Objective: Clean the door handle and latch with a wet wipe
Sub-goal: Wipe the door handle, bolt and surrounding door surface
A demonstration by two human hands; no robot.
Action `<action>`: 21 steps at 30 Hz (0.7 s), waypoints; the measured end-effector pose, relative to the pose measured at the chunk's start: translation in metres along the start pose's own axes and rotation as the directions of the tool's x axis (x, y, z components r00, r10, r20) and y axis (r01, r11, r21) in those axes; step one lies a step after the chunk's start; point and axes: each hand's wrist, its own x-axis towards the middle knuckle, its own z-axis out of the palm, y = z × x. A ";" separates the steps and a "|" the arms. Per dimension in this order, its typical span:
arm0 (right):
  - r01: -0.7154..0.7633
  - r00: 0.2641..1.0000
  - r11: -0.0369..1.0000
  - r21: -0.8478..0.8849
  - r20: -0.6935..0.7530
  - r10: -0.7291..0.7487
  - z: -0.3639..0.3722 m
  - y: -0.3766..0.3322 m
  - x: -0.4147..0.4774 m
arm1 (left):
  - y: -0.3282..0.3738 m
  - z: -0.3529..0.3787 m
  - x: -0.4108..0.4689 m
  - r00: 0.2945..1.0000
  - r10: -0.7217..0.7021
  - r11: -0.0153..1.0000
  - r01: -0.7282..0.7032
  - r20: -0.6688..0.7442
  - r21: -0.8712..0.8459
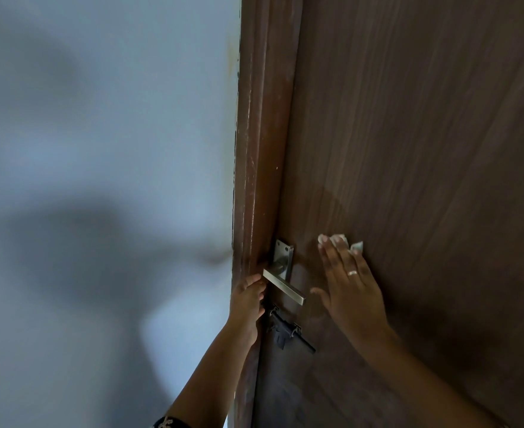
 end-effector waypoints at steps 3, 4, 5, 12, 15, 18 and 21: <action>0.006 0.998 0.999 0.047 0.054 -0.009 0.016 -0.009 -0.026 | -0.006 -0.005 0.004 0.999 -0.033 0.999 0.033 -0.008 0.011; 0.010 0.996 0.998 0.068 0.083 -0.016 0.021 -0.013 -0.033 | -0.009 -0.006 0.005 0.999 -0.042 0.999 0.043 -0.012 0.019; 0.011 0.994 0.995 0.096 0.111 -0.021 0.027 -0.018 -0.039 | -0.012 -0.007 0.006 0.999 -0.051 0.998 0.051 -0.013 0.026; 0.093 0.943 0.992 0.088 0.310 -0.116 0.058 -0.040 -0.072 | -0.030 -0.009 0.009 0.995 -0.095 0.993 0.095 -0.008 0.070; 0.136 0.912 0.982 0.129 0.371 -0.175 0.073 -0.050 -0.076 | -0.035 -0.012 0.012 0.992 -0.121 0.990 0.122 -0.019 0.066; 0.162 0.890 0.972 0.172 0.399 -0.219 0.086 -0.063 -0.074 | -0.038 -0.014 0.015 0.991 -0.127 0.989 0.130 -0.044 0.068; 0.223 0.876 0.957 0.184 0.393 -0.279 0.094 -0.075 -0.063 | -0.040 -0.014 0.018 0.990 -0.123 0.990 0.127 -0.068 0.066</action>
